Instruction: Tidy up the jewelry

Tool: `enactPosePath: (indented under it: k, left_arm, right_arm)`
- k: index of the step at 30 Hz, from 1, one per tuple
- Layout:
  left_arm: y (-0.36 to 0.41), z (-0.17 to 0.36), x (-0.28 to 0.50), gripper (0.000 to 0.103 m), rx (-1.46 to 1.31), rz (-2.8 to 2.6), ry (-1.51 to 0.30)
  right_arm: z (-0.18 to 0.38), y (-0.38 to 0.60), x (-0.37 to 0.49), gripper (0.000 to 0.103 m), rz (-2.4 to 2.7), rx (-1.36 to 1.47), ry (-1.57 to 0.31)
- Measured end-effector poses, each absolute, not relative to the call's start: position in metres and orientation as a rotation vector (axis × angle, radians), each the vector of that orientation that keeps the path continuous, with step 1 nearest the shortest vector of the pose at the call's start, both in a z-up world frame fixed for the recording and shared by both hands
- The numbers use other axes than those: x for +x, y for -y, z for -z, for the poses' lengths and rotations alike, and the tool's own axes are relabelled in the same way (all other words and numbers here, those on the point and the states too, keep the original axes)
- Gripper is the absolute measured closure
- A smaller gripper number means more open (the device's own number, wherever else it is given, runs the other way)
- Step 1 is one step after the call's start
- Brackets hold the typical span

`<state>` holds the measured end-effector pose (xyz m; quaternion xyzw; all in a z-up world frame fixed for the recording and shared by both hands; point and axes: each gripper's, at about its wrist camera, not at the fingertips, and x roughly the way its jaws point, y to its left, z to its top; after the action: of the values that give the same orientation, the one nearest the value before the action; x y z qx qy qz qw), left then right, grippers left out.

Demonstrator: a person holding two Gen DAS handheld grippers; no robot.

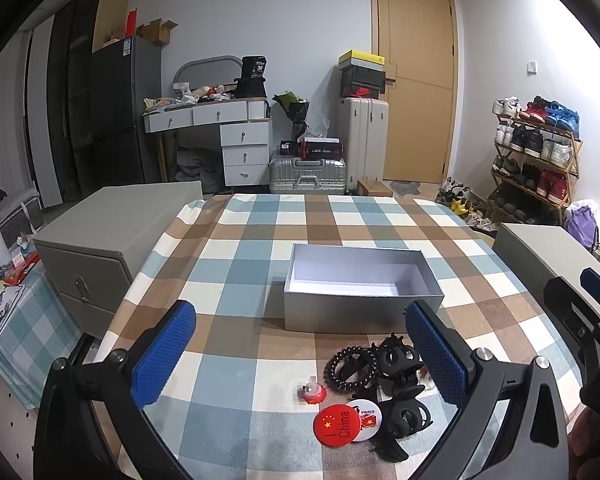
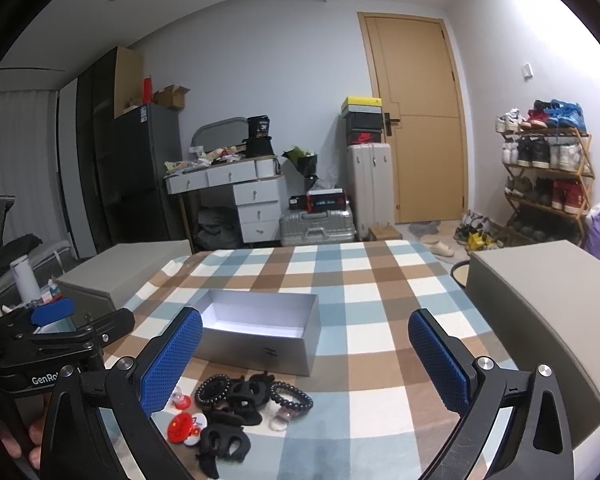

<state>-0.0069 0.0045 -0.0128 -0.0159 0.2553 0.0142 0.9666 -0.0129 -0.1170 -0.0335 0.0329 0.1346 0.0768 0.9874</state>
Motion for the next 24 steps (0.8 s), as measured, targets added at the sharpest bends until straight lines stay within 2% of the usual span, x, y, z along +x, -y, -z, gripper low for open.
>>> enactPosePath:
  k: [15,24]
  left_arm:
    - [-0.004,0.015,-0.007,0.001,-0.037,-0.031,-0.533]
    - [-0.018,0.022,-0.006,0.001,-0.034,-0.065,-0.553]
  right_arm:
    - [0.038,0.112,-0.014,0.0,-0.187,0.055,-0.279]
    - [0.067,0.107,0.0,0.0,-0.346,0.116,-0.424]
